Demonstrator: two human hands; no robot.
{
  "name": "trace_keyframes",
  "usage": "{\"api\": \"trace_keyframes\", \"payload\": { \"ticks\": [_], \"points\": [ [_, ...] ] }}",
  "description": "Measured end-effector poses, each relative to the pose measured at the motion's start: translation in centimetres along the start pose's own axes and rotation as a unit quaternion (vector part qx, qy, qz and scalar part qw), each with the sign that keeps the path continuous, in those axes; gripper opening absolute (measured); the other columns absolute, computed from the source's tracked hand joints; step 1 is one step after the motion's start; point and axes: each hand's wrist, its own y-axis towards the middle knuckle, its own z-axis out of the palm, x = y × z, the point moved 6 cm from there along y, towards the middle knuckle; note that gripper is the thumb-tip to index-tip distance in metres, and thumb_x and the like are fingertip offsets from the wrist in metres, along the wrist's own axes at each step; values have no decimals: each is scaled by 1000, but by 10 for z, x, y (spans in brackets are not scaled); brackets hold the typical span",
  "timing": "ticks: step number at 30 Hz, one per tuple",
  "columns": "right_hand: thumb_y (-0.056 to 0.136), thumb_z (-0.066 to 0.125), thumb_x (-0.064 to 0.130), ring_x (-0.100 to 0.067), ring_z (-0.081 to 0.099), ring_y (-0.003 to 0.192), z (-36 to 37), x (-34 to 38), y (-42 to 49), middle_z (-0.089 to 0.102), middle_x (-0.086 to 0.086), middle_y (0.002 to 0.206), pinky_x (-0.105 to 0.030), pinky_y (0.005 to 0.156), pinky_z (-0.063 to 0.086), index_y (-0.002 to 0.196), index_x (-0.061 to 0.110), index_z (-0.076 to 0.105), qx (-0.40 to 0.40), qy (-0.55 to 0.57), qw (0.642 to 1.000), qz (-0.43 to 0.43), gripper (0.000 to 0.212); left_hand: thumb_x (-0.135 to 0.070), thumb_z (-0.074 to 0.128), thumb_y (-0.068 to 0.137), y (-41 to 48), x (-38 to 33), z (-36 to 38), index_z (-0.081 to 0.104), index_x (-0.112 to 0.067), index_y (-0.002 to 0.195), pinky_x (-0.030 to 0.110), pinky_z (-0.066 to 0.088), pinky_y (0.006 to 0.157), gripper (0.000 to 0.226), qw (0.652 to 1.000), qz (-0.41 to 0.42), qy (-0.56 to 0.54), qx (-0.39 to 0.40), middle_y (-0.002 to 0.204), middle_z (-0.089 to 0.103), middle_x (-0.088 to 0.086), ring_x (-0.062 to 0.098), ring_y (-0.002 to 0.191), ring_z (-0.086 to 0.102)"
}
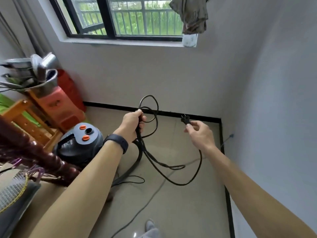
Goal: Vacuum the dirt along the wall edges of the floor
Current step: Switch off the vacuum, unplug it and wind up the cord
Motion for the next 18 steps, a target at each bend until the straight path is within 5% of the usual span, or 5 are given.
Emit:
{"api": "trace_keyframes", "payload": {
  "ticks": [4,8,11,14,18],
  "points": [
    [104,58,27,-6,62,68,2,43,25,78,8,84,-23,65,49,108,17,63,48,125,991,12,12,-24,45,101,32,-7,-1,50,-15,87,29,39,58,18,999,-16,-2,33,86,72,8,23,58,61],
    [107,51,11,-11,64,56,29,96,63,78,-4,79,-25,60,58,104,5,55,99,344,932,61,8,-29,37,104,63,-9,23,45,-12,114,37,47,86,21,991,-24,67,115,104,74,12,32,95,71],
    [108,48,8,-17,71,65,47,116,94,76,-11,87,-28,68,63,106,2,51,100,393,912,65,8,-32,33,106,78,-16,46,45,-16,99,41,44,97,21,981,-30,90,171,106,73,13,31,98,71],
    [107,51,7,-20,73,68,54,118,119,73,-15,96,-27,67,63,109,0,50,110,405,904,77,7,-32,37,105,93,-28,63,49,-15,97,34,48,79,22,976,-22,105,187,96,73,10,27,85,70],
    [106,53,6,-19,72,70,49,116,161,70,-13,97,-28,67,63,106,2,53,101,427,895,84,3,-32,44,103,117,-42,89,55,-14,88,29,42,62,26,975,-4,101,200,66,50,0,15,59,49]
  ]
}}
